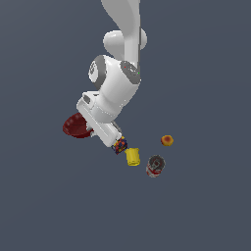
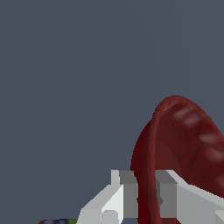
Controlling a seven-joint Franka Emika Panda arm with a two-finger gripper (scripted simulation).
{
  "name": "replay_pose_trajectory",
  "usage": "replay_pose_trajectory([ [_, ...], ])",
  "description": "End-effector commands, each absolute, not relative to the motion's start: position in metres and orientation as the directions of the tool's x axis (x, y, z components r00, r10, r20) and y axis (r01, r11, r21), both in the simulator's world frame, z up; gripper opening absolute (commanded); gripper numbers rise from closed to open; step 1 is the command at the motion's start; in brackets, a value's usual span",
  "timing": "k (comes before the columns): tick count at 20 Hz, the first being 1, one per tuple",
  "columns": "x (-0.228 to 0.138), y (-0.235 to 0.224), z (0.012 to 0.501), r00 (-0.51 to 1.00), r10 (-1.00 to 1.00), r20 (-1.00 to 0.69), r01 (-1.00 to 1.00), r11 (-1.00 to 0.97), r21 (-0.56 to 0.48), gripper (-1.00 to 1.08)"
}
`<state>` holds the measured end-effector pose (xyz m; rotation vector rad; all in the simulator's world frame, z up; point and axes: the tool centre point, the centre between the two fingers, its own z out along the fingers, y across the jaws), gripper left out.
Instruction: Pick up a designated object from a clutter of objects.
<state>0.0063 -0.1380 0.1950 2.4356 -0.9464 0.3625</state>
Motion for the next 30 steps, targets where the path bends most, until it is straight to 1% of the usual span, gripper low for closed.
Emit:
replay_pose_trajectory([
  [1,-0.002,-0.140,0.218,0.723,-0.555,0.412,-0.688,-0.635,0.352,-1.00],
  [20,-0.063,-0.155,0.397,0.722,-0.556,0.412,-0.689,-0.634,0.352,-1.00],
  [25,-0.073,-0.158,0.430,0.721,-0.556,0.413,-0.689,-0.633,0.352,-1.00],
  [30,-0.078,-0.159,0.449,0.721,-0.555,0.415,-0.690,-0.632,0.353,-1.00],
])
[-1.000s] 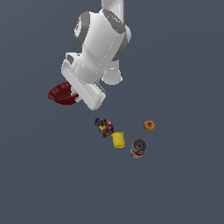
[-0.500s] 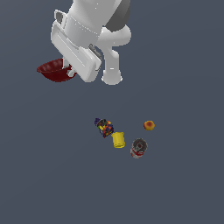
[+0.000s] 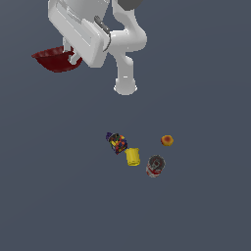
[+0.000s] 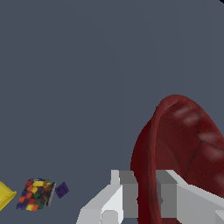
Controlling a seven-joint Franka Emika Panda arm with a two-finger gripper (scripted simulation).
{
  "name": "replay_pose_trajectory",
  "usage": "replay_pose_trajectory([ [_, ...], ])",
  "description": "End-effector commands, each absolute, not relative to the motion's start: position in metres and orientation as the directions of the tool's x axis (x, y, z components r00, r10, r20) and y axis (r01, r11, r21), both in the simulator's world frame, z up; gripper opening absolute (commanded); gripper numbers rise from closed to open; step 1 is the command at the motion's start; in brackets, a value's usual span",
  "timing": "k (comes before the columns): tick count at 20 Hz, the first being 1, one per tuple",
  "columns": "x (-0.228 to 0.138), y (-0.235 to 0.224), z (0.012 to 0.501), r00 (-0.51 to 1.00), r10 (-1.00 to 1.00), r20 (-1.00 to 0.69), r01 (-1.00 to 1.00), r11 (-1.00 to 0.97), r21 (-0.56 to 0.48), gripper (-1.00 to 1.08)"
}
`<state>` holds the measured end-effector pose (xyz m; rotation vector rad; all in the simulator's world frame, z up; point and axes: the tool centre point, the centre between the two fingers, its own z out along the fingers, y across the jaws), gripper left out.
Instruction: Pick up a designated object from a clutter of objects.
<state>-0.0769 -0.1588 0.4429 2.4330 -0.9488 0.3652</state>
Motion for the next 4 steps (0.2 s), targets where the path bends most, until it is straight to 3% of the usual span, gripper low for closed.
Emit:
replay_pose_trajectory([
  [1,-0.0787,-0.1592,0.4510,0.721,-0.555,0.415,-0.690,-0.632,0.353,-1.00],
  [4,-0.0793,-0.1595,0.4536,0.721,-0.555,0.415,-0.690,-0.632,0.353,-1.00],
])
